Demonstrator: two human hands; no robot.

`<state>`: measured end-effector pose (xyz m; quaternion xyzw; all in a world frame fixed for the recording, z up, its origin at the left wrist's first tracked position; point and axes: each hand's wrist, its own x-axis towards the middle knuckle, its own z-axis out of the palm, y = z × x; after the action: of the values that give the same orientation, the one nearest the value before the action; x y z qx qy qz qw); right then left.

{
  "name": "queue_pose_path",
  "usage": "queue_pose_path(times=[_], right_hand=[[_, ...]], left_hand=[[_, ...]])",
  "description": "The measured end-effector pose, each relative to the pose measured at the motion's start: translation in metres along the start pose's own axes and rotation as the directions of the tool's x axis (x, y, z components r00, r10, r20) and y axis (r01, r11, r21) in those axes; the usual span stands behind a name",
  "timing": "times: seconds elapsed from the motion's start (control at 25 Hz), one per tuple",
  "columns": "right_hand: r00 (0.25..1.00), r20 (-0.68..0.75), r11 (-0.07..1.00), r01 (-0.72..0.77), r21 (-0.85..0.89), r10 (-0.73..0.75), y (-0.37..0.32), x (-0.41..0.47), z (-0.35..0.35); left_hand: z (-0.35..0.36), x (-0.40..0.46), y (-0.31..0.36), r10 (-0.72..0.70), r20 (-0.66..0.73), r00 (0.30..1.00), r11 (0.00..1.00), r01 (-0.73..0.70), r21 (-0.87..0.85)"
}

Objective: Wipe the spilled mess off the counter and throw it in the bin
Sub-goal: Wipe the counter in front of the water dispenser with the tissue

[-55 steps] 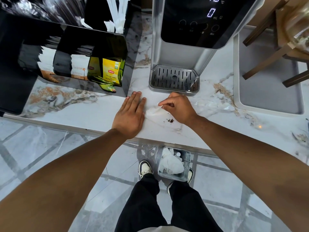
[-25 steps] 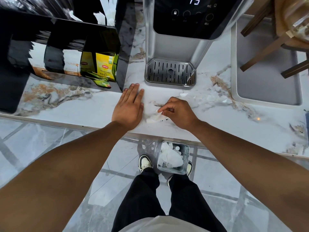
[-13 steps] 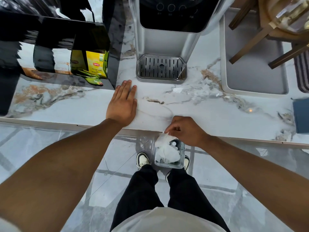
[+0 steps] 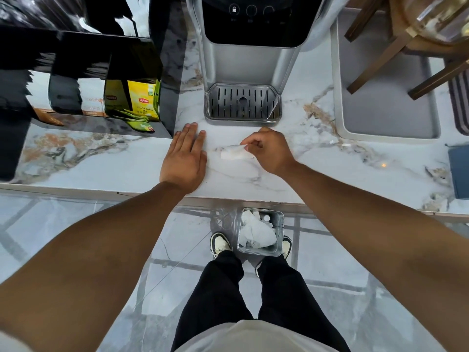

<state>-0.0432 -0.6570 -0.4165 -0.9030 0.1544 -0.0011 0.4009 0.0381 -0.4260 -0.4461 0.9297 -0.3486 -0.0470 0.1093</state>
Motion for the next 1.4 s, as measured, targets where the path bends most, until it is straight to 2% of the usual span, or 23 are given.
queue_pose_path(times=[0.08, 0.32, 0.4, 0.52, 0.6, 0.64, 0.72, 0.8, 0.96, 1.04, 1.12, 1.24, 1.32, 1.4], right_hand=[[1.0, -0.02, 0.999, 0.002, -0.033, -0.003, 0.002, -0.01, 0.007], [0.996, 0.081, 1.0, 0.022, -0.007, -0.021, 0.016, -0.075, 0.003], [0.989, 0.148, 1.0, -0.006, -0.019, 0.009, 0.018, -0.096, -0.002], [0.941, 0.339, 0.998, 0.006, -0.069, 0.018, 0.013, -0.113, -0.016], [0.924, 0.381, 1.0, -0.019, 0.002, 0.017, 0.003, -0.105, -0.031], [0.946, 0.325, 0.999, -0.029, 0.042, 0.014, -0.003, -0.094, -0.037], [0.995, 0.098, 0.999, -0.036, 0.029, 0.033, -0.01, -0.059, -0.042], [0.991, -0.087, 0.995, -0.1, 0.02, 0.101, -0.011, -0.021, -0.034], [0.978, -0.128, 0.985, -0.168, -0.031, 0.163, -0.02, 0.003, 0.021], [0.977, -0.155, 0.988, -0.15, -0.035, 0.143, -0.03, -0.007, 0.04], [0.998, -0.064, 0.999, -0.026, -0.043, 0.023, -0.034, -0.026, 0.05], [0.967, 0.205, 0.989, 0.146, 0.034, -0.15, -0.024, -0.06, 0.039], [0.908, 0.381, 0.984, 0.168, 0.06, -0.178, -0.015, -0.062, 0.019], [0.893, 0.426, 0.989, 0.147, 0.032, -0.146, -0.009, -0.047, 0.005]], left_hand=[[0.0, 0.0, 0.001, -0.003, 0.003, 1.0, 1.0, 0.003, 0.009], [0.001, -0.001, 0.001, -0.003, 0.009, 1.0, 1.0, 0.003, 0.023], [-0.001, 0.001, 0.002, 0.002, 0.014, 1.0, 1.0, -0.002, 0.009], [-0.001, -0.001, 0.003, -0.002, 0.009, 1.0, 1.0, 0.002, 0.007], [-0.001, 0.0, 0.001, -0.003, 0.012, 1.0, 1.0, 0.003, -0.003], [0.0, 0.0, 0.0, -0.004, 0.015, 1.0, 1.0, 0.004, -0.002], [0.0, 0.0, 0.0, -0.006, 0.01, 1.0, 1.0, 0.006, -0.003], [-0.001, 0.0, 0.0, -0.006, 0.006, 1.0, 1.0, 0.006, -0.015], [0.001, 0.001, -0.001, -0.006, -0.015, 1.0, 1.0, 0.006, -0.023], [0.002, 0.001, -0.003, -0.004, -0.011, 1.0, 1.0, 0.004, -0.02], [0.002, 0.001, -0.003, 0.022, -0.002, 1.0, 1.0, -0.022, -0.012], [0.002, 0.001, -0.003, 0.012, -0.007, 1.0, 1.0, -0.012, -0.013], [0.002, 0.001, -0.002, 0.0, -0.013, 1.0, 1.0, 0.0, -0.02], [0.002, 0.001, -0.001, -0.005, -0.015, 1.0, 1.0, 0.005, -0.017]])
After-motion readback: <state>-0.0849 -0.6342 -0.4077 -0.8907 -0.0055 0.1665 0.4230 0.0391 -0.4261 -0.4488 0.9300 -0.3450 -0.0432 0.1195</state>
